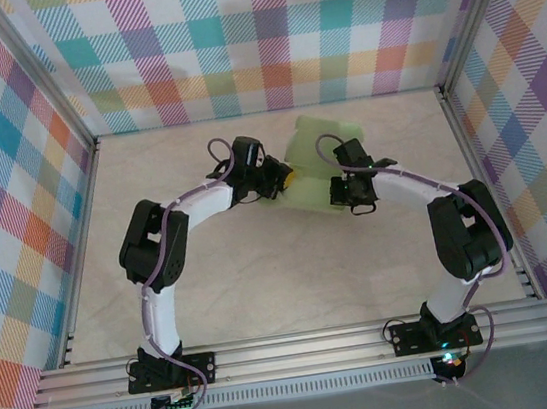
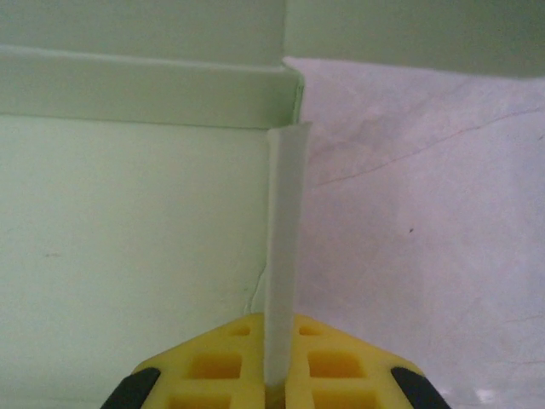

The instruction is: Fold the paper box

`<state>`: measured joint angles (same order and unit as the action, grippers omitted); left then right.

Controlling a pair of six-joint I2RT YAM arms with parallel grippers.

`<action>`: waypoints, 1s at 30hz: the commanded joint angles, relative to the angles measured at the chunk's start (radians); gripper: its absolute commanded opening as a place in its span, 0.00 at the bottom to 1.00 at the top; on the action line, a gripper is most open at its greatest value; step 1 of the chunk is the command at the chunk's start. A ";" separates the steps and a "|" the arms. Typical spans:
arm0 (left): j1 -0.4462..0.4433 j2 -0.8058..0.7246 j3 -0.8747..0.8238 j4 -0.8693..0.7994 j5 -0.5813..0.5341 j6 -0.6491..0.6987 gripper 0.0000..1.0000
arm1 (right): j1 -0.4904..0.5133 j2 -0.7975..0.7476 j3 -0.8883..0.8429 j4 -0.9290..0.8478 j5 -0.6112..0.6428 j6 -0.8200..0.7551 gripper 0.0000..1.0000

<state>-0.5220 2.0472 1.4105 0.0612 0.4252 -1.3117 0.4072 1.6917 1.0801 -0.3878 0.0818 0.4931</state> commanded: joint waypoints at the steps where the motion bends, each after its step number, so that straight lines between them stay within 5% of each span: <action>1: -0.003 0.010 0.011 0.111 -0.021 -0.099 0.12 | 0.048 -0.037 -0.015 0.046 -0.063 0.004 0.00; 8: 0.000 -0.021 0.012 0.102 -0.038 -0.077 0.16 | 0.049 -0.038 -0.004 0.018 -0.011 -0.005 0.00; 16: 0.024 -0.162 -0.006 -0.158 -0.070 0.345 0.23 | -0.040 -0.047 -0.001 0.006 -0.100 -0.026 0.00; 20: 0.047 -0.240 -0.028 -0.248 -0.088 0.621 0.34 | -0.069 -0.056 -0.005 0.010 -0.179 -0.102 0.00; 26: 0.131 -0.291 -0.053 -0.225 0.044 1.081 0.67 | -0.097 -0.079 0.011 -0.026 -0.286 -0.323 0.00; 30: 0.197 -0.267 -0.078 -0.169 0.373 1.388 0.77 | -0.141 -0.079 0.061 -0.087 -0.416 -0.434 0.00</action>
<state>-0.3645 1.7641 1.3605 -0.1223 0.5426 -0.2672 0.2970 1.6371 1.0882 -0.4236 -0.2054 0.1944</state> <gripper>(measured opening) 0.768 0.084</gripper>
